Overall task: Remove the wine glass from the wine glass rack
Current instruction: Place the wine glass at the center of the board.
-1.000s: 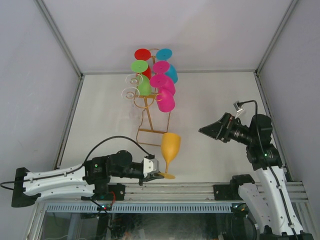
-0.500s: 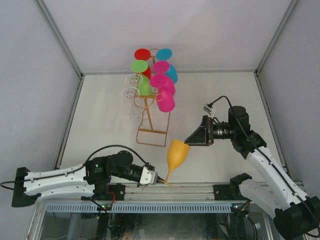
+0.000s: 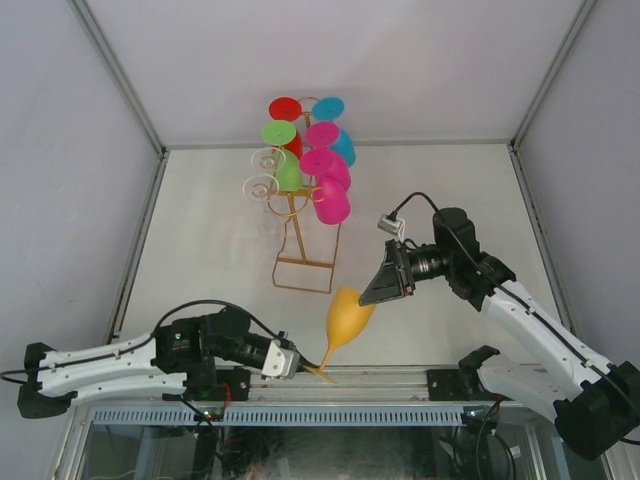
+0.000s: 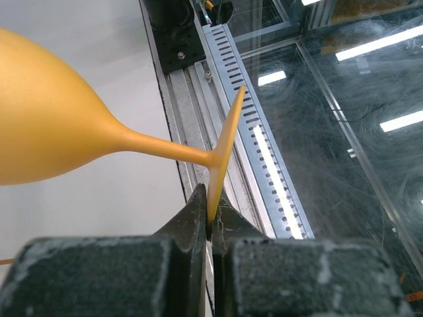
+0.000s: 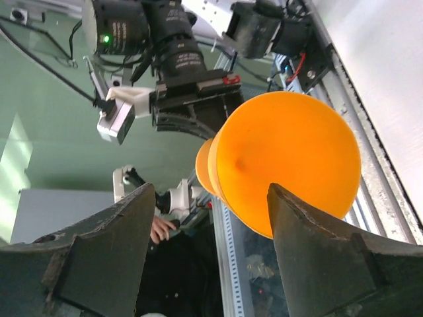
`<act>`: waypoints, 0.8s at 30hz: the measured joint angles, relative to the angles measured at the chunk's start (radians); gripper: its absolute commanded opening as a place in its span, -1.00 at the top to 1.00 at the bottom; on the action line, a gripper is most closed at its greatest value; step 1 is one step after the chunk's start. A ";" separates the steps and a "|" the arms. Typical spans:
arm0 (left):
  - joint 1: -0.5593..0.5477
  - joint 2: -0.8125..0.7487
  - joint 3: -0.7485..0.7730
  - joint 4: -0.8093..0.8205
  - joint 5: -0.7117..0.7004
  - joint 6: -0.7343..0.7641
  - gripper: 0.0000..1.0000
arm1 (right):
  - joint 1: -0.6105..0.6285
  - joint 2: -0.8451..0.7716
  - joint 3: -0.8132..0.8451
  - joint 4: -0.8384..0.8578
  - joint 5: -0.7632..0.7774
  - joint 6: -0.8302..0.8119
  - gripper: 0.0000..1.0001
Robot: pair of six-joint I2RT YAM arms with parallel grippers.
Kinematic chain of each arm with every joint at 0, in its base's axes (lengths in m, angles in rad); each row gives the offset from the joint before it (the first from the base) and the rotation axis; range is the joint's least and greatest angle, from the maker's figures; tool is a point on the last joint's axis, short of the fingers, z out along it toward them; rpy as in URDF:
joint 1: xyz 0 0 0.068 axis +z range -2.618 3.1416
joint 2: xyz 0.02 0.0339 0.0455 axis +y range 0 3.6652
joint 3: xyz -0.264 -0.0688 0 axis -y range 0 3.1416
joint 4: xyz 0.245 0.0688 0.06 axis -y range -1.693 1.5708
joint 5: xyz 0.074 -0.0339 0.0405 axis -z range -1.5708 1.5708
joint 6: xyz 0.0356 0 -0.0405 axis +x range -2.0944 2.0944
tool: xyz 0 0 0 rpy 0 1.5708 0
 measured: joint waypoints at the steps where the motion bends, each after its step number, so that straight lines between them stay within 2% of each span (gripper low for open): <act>1: -0.002 -0.008 0.000 -0.011 -0.001 0.002 0.99 | 0.011 0.005 0.004 0.002 -0.011 -0.004 -0.36; 5: -0.004 -0.029 0.000 -0.051 -0.015 0.014 1.00 | 0.023 0.024 0.006 0.014 -0.063 -0.012 -0.33; 9: -0.007 -0.030 -0.001 -0.079 -0.058 0.023 0.99 | 0.038 0.038 0.006 0.019 -0.067 -0.020 -0.18; 13: -0.011 -0.031 -0.019 -0.077 -0.068 0.028 0.99 | 0.087 0.037 0.006 0.040 -0.061 -0.022 0.07; 17: -0.013 -0.031 -0.020 -0.069 -0.067 0.028 1.00 | 0.095 0.037 0.006 0.043 -0.058 -0.019 0.13; 24: -0.013 -0.042 -0.020 -0.071 -0.069 0.027 1.00 | 0.096 0.026 0.006 0.046 -0.032 -0.005 0.10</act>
